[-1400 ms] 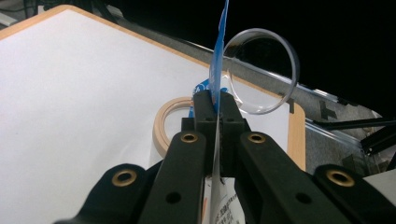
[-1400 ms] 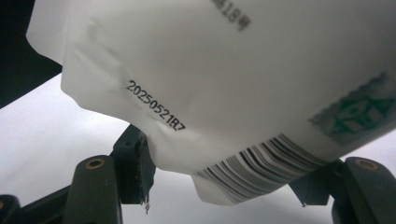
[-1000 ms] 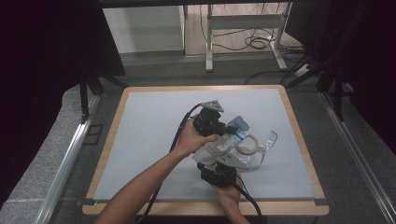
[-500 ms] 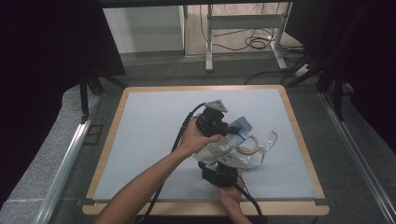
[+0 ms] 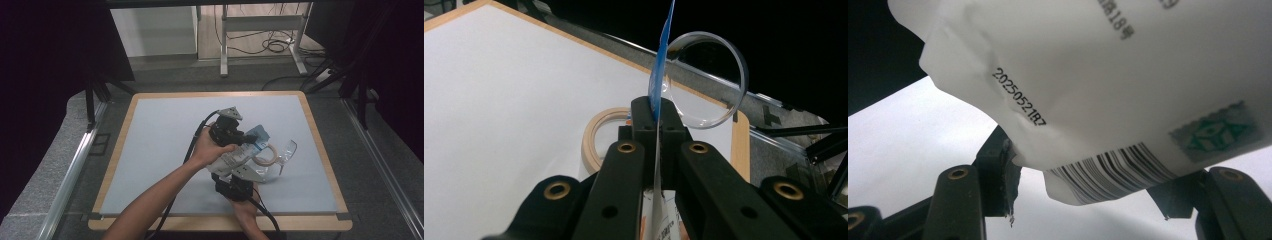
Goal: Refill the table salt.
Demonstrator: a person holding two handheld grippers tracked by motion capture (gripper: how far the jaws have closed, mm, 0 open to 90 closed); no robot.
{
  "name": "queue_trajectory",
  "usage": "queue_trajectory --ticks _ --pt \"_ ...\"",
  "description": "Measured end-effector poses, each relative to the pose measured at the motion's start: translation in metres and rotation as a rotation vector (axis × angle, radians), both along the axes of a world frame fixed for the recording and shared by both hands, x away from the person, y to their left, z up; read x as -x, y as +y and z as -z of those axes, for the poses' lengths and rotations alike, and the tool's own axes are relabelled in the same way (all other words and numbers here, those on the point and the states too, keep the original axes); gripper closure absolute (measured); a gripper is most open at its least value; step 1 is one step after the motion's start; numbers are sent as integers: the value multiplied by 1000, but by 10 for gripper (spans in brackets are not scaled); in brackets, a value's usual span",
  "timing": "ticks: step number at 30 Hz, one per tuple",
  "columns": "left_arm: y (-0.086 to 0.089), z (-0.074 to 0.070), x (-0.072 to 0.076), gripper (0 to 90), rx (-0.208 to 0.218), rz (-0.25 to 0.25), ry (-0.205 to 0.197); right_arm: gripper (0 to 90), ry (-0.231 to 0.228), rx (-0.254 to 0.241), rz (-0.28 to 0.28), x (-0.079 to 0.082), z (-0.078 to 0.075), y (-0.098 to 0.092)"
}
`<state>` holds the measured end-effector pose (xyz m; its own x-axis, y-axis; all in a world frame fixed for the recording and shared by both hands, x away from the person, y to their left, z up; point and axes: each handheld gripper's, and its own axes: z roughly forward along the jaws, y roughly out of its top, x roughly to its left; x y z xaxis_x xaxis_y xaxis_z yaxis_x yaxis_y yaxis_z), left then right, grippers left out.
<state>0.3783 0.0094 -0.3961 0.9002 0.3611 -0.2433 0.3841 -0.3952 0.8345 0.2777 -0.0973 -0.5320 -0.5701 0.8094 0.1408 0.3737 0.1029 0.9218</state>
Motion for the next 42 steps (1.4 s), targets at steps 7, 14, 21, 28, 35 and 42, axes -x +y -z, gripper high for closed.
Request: queue_trajectory --ticks 7,14,21,28,35,42 --pt "0 0 -1 900 -10 -7 0 403 11 -4 -2 1 -1 0" --pt "0 0 -1 900 -16 -3 0 404 16 -9 -12 0 -1 0" --pt "-1 -2 0 900 -25 5 -9 408 0 -18 -3 2 0 1" --pt "0 -3 -2 900 -36 5 2 413 -8 -22 11 2 0 2" --pt "-3 -5 -6 900 -77 18 -8 422 -8 -39 28 2 0 4" --pt "-9 -8 -10 900 -100 33 8 422 -5 -68 38 0 0 4"
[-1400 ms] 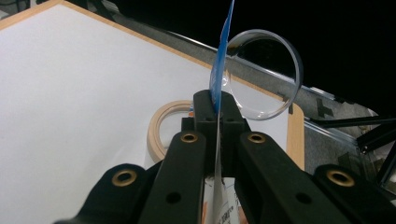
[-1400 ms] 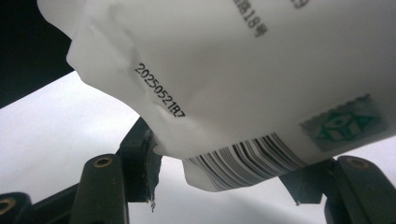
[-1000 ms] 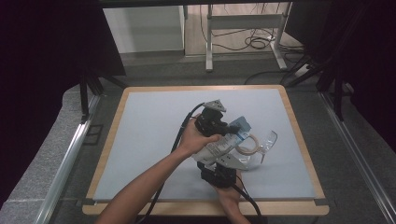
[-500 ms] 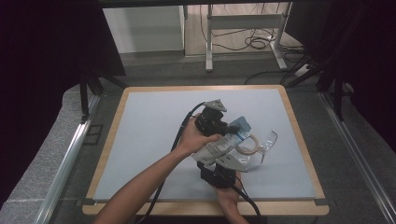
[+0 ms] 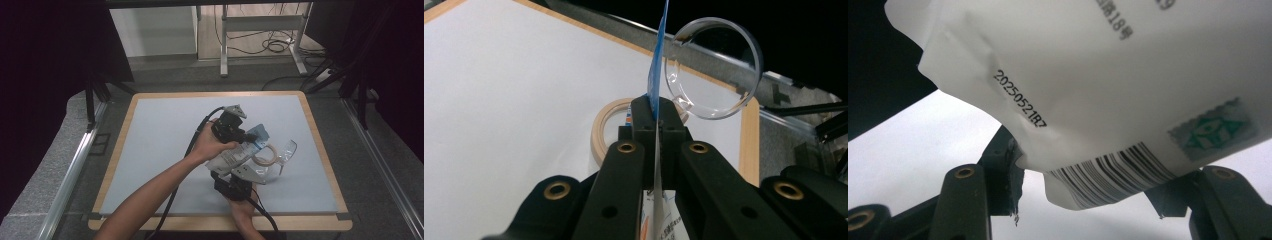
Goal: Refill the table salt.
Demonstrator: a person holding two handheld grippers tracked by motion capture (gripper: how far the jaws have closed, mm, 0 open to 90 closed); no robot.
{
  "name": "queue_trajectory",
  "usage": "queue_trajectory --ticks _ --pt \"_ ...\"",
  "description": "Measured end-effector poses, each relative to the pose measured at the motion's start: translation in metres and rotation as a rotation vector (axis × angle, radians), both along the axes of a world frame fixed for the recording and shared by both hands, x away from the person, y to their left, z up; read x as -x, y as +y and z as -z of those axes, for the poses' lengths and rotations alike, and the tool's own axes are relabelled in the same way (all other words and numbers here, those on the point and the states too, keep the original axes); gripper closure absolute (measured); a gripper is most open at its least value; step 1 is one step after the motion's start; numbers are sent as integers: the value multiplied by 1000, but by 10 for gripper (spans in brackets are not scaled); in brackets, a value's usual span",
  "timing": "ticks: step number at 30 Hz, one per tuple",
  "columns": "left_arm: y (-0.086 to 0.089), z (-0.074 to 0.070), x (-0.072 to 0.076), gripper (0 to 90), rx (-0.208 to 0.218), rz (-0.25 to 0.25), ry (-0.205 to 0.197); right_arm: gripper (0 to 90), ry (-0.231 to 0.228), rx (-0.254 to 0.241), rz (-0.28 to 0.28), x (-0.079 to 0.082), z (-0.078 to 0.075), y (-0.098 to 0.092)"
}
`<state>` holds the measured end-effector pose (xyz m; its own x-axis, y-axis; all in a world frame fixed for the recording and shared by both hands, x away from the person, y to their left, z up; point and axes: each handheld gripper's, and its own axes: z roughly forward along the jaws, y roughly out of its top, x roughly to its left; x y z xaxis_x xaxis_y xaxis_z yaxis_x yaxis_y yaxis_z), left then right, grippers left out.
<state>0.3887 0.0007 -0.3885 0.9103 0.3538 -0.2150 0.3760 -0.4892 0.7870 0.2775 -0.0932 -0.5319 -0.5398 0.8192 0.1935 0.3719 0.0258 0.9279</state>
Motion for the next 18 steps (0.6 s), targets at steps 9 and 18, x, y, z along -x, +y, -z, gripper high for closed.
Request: queue_trajectory --ticks 9,18 --pt "-9 -4 -4 900 -66 28 -6 422 6 -22 15 -2 -1 -2" --pt "-16 -8 -7 900 -116 63 8 423 10 -40 23 -4 -2 0"
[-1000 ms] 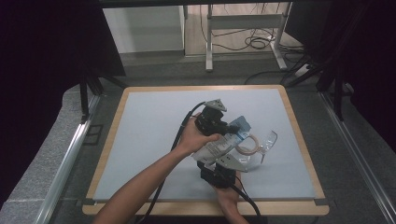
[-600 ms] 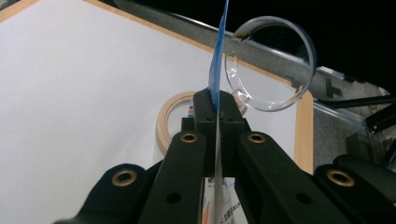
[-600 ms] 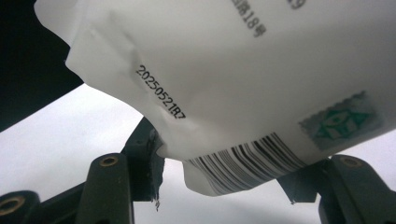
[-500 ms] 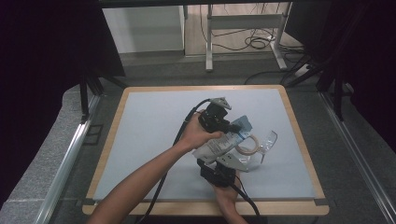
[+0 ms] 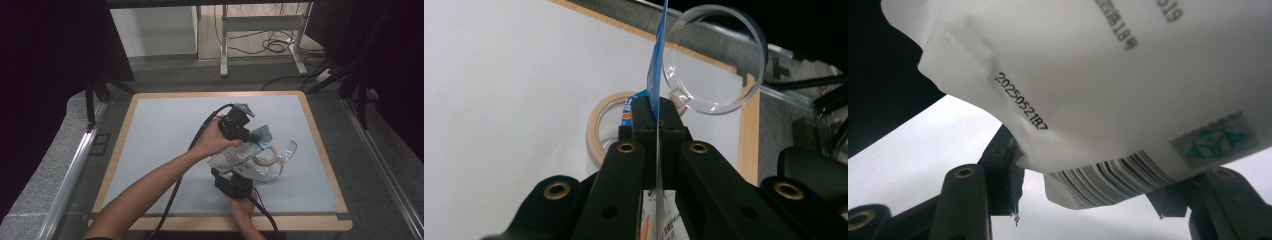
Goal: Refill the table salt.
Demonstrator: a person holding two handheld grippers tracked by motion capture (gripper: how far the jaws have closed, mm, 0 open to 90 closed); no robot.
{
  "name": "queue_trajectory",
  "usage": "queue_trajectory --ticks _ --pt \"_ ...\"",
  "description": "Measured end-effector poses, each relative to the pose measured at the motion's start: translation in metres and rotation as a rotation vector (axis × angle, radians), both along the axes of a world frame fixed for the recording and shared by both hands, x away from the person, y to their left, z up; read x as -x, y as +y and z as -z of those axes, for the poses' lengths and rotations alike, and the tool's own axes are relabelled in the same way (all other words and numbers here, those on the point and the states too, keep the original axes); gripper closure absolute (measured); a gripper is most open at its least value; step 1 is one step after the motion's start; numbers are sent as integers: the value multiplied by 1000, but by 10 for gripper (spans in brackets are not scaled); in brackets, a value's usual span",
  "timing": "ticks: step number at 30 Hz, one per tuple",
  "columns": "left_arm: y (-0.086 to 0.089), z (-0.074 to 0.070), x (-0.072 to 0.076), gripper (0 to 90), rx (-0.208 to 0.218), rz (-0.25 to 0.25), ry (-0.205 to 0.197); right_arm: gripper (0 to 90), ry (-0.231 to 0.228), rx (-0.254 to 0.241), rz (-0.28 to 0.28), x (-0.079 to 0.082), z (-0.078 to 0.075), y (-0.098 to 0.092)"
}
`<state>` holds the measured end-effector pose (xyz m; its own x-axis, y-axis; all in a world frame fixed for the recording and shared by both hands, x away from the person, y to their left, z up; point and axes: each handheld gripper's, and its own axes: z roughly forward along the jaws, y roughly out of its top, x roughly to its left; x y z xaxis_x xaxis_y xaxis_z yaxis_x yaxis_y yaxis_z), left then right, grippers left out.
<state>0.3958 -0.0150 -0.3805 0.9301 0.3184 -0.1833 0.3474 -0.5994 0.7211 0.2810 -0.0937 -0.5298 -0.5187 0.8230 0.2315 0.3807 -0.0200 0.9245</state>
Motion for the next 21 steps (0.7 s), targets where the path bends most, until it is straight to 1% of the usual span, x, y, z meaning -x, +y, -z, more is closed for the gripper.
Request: queue_trajectory --ticks 2,9,14,16,19,20,21 --pt "-2 -1 -1 900 -8 4 0 425 -6 8 5 -1 0 0" --pt "-8 -7 -3 900 -56 16 -7 426 -11 -10 13 -2 -3 2" --pt "-11 -9 -6 900 -72 20 11 425 -20 -16 19 -3 -6 3" --pt "-13 -9 -7 900 -86 22 10 427 -17 -13 22 -3 -7 4" --pt "-18 -8 -7 900 -102 26 13 432 -25 -2 28 -4 -7 4" --pt "-19 -8 -7 900 -111 27 15 434 -19 -3 30 -4 -8 5" --pt "-21 -8 -8 900 -123 33 11 436 -22 1 31 -5 -8 5"
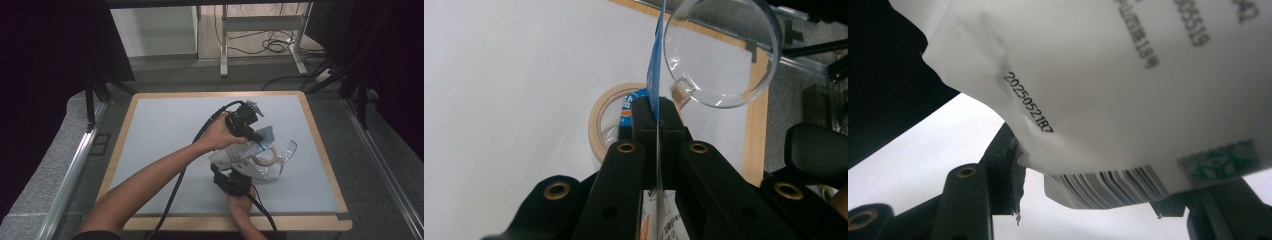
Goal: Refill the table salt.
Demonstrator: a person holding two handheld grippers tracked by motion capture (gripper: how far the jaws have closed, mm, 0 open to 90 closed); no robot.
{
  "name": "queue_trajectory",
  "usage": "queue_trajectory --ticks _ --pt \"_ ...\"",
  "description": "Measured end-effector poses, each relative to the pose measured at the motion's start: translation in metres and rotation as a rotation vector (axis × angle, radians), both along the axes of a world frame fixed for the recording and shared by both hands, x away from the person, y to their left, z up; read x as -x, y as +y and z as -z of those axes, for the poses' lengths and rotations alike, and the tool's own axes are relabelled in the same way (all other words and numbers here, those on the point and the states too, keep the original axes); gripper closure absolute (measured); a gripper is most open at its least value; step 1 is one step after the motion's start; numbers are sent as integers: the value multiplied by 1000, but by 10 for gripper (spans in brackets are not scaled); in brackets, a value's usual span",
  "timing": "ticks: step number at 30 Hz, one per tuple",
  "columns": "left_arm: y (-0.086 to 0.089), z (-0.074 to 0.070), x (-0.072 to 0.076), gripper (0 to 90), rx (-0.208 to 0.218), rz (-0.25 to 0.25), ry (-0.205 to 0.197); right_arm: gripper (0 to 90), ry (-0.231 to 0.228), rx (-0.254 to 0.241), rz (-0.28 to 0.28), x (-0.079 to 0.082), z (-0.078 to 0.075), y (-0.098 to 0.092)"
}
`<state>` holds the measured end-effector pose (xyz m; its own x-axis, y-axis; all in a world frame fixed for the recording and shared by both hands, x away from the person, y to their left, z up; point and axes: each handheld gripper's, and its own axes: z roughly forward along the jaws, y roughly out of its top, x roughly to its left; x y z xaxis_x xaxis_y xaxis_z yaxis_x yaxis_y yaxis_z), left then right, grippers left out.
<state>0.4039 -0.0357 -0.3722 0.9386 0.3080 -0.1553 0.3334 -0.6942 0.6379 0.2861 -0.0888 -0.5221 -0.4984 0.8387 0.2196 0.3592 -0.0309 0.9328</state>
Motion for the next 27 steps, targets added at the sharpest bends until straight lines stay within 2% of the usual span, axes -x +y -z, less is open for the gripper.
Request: queue_trajectory --ticks 7,10,20,27 --pt "-4 0 -3 900 -14 4 4 442 0 7 0 -2 -2 -1" --pt "-4 1 -4 900 -19 2 18 444 3 5 -4 -2 -2 -1" --pt "-3 0 -6 900 -33 10 19 447 8 -3 -8 -2 -3 2" --pt "-5 -1 -9 900 -30 13 28 448 7 -6 -5 -2 -5 1"
